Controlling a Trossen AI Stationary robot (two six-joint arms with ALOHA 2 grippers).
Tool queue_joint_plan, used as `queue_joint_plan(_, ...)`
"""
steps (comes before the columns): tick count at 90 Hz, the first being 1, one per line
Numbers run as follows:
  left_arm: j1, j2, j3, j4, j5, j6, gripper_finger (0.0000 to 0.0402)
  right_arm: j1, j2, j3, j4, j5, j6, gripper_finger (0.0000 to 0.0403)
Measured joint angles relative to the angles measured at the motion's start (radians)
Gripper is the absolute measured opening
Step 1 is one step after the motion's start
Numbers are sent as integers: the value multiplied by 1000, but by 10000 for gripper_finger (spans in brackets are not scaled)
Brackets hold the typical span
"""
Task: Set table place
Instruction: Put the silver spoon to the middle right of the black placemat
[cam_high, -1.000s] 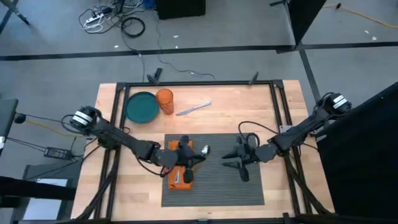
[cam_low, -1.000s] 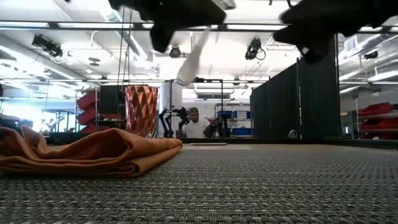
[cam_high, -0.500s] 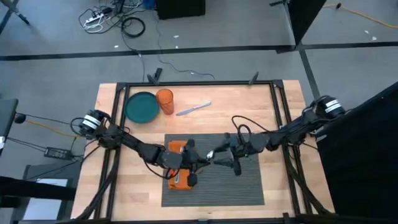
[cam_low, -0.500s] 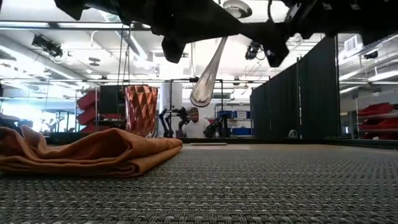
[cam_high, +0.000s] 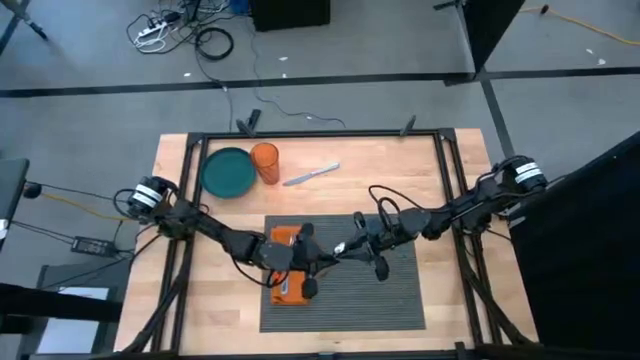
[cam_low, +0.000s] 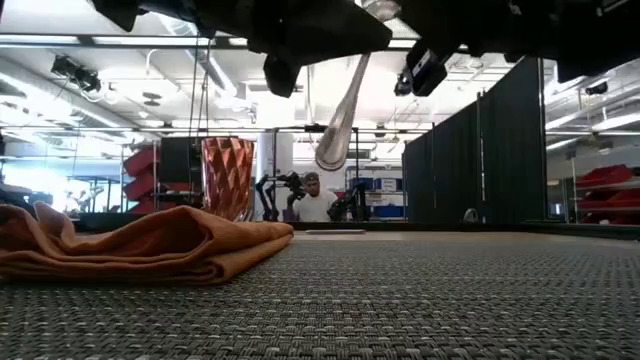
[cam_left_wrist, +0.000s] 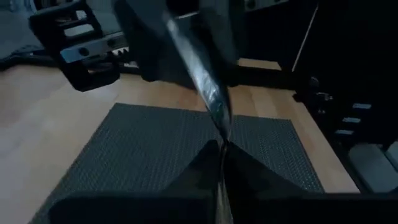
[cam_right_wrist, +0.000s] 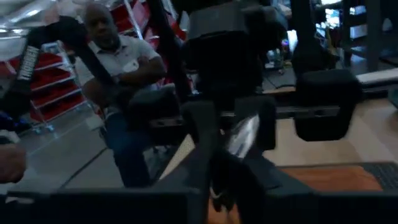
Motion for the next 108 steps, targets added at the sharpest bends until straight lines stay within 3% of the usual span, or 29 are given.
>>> queue_joint_plan(19, 1, -1, 1, 26, -27, 52, 15, 0, -111, 0, -160, -2, 101, 1)
queue_joint_plan(47, 0, -6, -1, -20, -19, 91, 132, 25, -340, 0, -554, 1, 110, 0)
queue_joint_plan(64, -2, -15, -1, -23, -18, 69, 153, 78, -483, 0, -757, -28, 238, 0)
queue_joint_plan(85, -3, -9, -1, -29, -19, 17, 152, 144, -574, 0, -1020, 47, 556, 0)
queue_joint_plan(108, 13, -10, -1, -21, -19, 26, 152, 165, -608, 0, -1311, -39, 1081, 0)
